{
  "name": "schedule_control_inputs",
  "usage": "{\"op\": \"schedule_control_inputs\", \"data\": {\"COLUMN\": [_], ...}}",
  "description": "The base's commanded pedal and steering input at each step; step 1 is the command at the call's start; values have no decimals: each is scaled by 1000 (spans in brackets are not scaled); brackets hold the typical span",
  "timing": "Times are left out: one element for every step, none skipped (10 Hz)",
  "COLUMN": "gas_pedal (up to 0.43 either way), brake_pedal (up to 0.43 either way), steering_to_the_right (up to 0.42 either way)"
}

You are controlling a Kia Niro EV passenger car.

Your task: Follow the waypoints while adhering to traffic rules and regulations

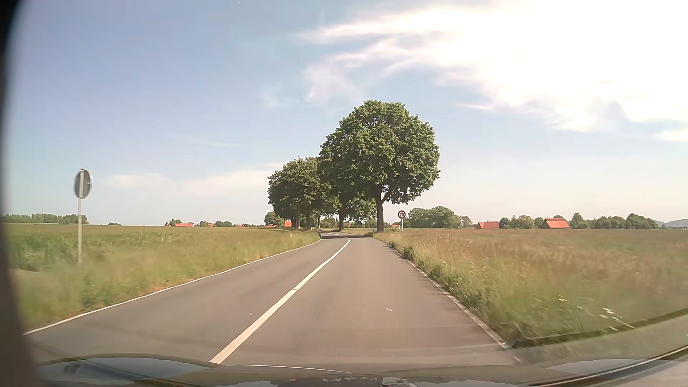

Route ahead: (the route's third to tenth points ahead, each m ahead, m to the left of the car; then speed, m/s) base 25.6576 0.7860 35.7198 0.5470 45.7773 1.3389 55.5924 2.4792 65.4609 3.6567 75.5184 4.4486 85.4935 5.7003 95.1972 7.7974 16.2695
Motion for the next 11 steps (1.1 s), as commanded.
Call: {"op": "schedule_control_inputs", "data": {"gas_pedal": [87, 79, 79, 67, 67, 67, 67, 67, 67, 59, 59], "brake_pedal": [0, 0, 0, 0, 0, 0, 0, 0, 0, 0, 0], "steering_to_the_right": [-1, -1, -1, -1, -1, -2, -3, -3, -4, -4, -5]}}
